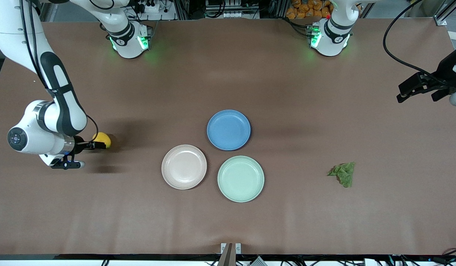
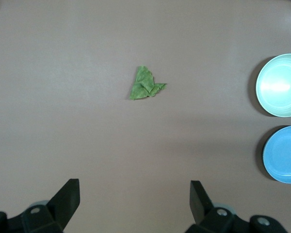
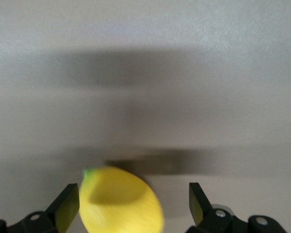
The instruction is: Pick lemon and lettuce from plates
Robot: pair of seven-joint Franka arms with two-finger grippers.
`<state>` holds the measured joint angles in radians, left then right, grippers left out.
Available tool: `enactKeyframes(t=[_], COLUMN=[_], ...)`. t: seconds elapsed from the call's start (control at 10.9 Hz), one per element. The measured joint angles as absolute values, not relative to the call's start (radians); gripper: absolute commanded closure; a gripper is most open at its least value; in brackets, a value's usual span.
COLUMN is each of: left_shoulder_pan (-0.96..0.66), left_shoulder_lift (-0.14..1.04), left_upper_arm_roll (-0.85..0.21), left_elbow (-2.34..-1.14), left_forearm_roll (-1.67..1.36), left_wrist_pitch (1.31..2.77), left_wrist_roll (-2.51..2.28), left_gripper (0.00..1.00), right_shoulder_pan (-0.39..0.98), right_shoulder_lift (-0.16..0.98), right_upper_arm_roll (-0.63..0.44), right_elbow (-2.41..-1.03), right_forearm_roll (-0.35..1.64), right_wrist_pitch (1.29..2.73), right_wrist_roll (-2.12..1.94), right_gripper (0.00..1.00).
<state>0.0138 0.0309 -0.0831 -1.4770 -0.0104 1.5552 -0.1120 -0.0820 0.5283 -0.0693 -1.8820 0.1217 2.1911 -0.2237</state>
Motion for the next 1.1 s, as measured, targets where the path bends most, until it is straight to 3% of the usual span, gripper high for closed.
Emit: enactKeyframes(t=[0.73, 1.1], left_shoulder_pan=[0.015, 0.016], left_shoulder_lift=[0.029, 0.024], left_upper_arm_roll=[-0.081, -0.079], left_elbow=[-1.477, -1.477], left_forearm_roll=[-0.010, -0.010], left_wrist_pitch=[1.555, 1.542], left_wrist_roll=[-0.112, -0.112], left_gripper=[0.00, 0.00], right_shoulder_pan=[-0.076, -0.075], right_shoulder_lift=[0.515, 0.483], right_upper_arm_roll=[-0.097, -0.128], right_elbow=[-1.632, -1.553], right_forearm_roll=[0.122, 0.122], right_wrist_pitch=[1.846, 1.798], right_wrist_roll=[-0.224, -0.224], right_gripper=[0.00, 0.00])
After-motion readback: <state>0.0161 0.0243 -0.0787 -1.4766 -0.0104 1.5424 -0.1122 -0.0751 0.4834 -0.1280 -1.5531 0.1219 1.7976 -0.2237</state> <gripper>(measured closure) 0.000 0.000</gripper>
